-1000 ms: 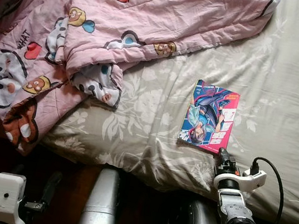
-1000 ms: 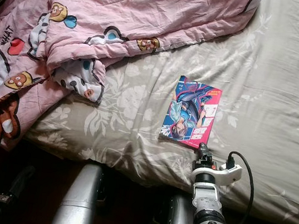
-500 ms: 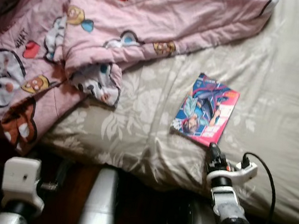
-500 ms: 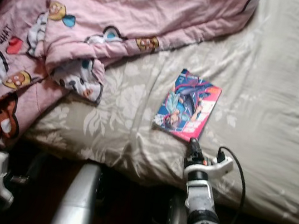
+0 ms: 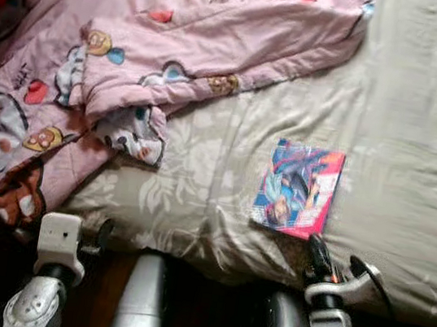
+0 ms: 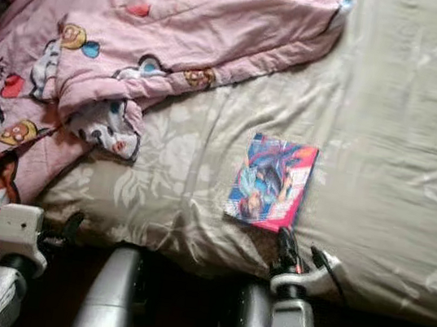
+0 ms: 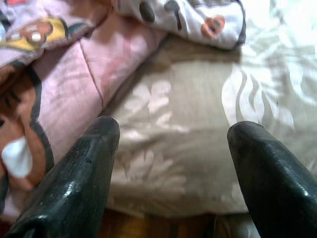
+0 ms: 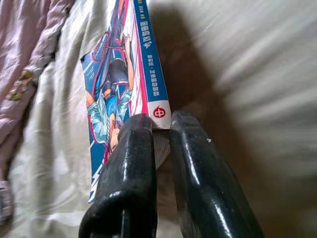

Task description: Clean up the room

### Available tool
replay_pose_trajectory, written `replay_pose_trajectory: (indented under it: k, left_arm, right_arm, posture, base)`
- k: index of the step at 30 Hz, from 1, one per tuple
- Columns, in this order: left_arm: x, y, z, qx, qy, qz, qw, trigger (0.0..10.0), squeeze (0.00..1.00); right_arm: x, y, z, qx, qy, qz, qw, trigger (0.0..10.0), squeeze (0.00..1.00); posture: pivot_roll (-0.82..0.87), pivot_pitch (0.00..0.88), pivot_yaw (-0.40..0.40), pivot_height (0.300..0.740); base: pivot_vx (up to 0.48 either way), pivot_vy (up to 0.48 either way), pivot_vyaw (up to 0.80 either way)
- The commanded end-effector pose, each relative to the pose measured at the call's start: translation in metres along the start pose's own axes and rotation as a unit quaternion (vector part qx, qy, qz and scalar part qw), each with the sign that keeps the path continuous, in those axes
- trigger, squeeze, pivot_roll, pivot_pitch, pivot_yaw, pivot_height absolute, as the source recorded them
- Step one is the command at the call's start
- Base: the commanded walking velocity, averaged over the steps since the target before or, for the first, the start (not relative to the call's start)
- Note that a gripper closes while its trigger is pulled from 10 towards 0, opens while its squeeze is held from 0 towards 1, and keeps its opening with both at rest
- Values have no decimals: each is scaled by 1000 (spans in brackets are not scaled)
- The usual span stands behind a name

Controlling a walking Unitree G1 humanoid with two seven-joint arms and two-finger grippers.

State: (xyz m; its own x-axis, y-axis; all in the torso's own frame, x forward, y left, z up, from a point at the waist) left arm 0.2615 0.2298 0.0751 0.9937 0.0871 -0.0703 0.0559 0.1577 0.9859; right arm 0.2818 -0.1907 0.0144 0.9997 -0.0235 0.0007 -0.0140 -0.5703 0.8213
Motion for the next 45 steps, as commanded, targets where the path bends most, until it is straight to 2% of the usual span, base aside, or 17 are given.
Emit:
replay_pose_trajectory:
  k: [1, 6, 11, 14, 15, 16, 17, 21, 25, 31, 38, 45]
  left_arm:
    - [-2, -15, -10, 3, 18, -24, 1000, 10000, 0]
    - [11, -18, -6, -1, 13, -16, 1000, 10000, 0]
    - [22, -22, 2, -12, 10, -8, 1000, 10000, 0]
    - [27, -24, 4, -17, 11, -4, 1000, 10000, 0]
    - [29, -24, 4, -20, 13, -3, 1000, 10000, 0]
    - [29, -25, 4, -22, 14, -2, 1000, 10000, 0]
    - [31, -26, 4, -28, 17, 1, 999, 10000, 0]
    - [32, -28, 5, -33, 16, 0, 999, 10000, 0]
    - [32, -34, 9, -48, 15, -5, 999, 10000, 0]
    - [34, -39, 16, -58, 6, -8, 998, 10000, 0]
    - [37, -40, 27, -64, -15, -5, 998, 10000, 0]
    - [38, -40, 28, -65, -16, -1, 998, 10000, 0]
  right_arm:
    - [-7, 1, 2, -35, -2, -1, 999, 0, 0]
    - [-3, 10, -1, -63, -2, 4, 998, 0, 0]
    - [12, 27, -12, -111, 3, 21, 994, 0, 0]
    - [21, 37, -22, -212, 9, 31, 977, 0, 0]
    - [24, 41, -27, -222, 10, 42, 974, 863, 0]
    - [25, 44, -30, -222, 10, 48, 974, 863, 0]
    - [28, 50, -36, -233, 11, 58, 971, 10000, 0]
    - [30, 52, -45, -269, 22, 62, 961, 10000, 0]
    - [25, 50, -52, -318, 38, 61, 945, 10000, 0]
    - [18, 45, -44, -327, 18, 42, 944, 10000, 0]
    - [19, 46, -39, -334, -2, 38, 942, 10000, 0]
    - [21, 45, -34, -329, -19, 30, 944, 10000, 0]
  posture:
    - [159, 246, 19, 632]
    - [141, 219, 11, 632]
    - [128, 195, -5, 632]
    - [121, 182, -15, 632]
    - [119, 177, -19, 632]
    - [118, 176, -20, 632]
    - [113, 174, -23, 632]
    - [102, 165, -26, 632]
    - [78, 159, -28, 632]
    - [53, 154, -26, 632]
    - [37, 142, -25, 632]
    - [39, 133, -29, 632]
  base:
    - [0, 0, 0]
    - [0, 0, 0]
    - [0, 0, 0]
    - [0, 0, 0]
    - [0, 0, 0]
    - [0, 0, 0]
    - [0, 0, 0]
    - [0, 0, 0]
    - [0, 0, 0]
    - [0, 0, 0]
    - [0, 0, 0]
    - [0, -313, 0]
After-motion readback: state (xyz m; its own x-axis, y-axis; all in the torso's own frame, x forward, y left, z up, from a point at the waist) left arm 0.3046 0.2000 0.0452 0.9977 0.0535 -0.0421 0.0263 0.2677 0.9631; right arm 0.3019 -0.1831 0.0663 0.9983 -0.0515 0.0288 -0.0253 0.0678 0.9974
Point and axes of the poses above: a point about 5 cm out from each wrist's last joint towards the gripper, its own x axis pointing out of the wrist towards the gripper, its own y axis along the axis of the wrist's last joint, z = x × y, the point moved 2 cm from there along x, pointing out of the wrist towards the gripper, and after that the axes turned 15 degrees about -x, right-handed, at the moved point
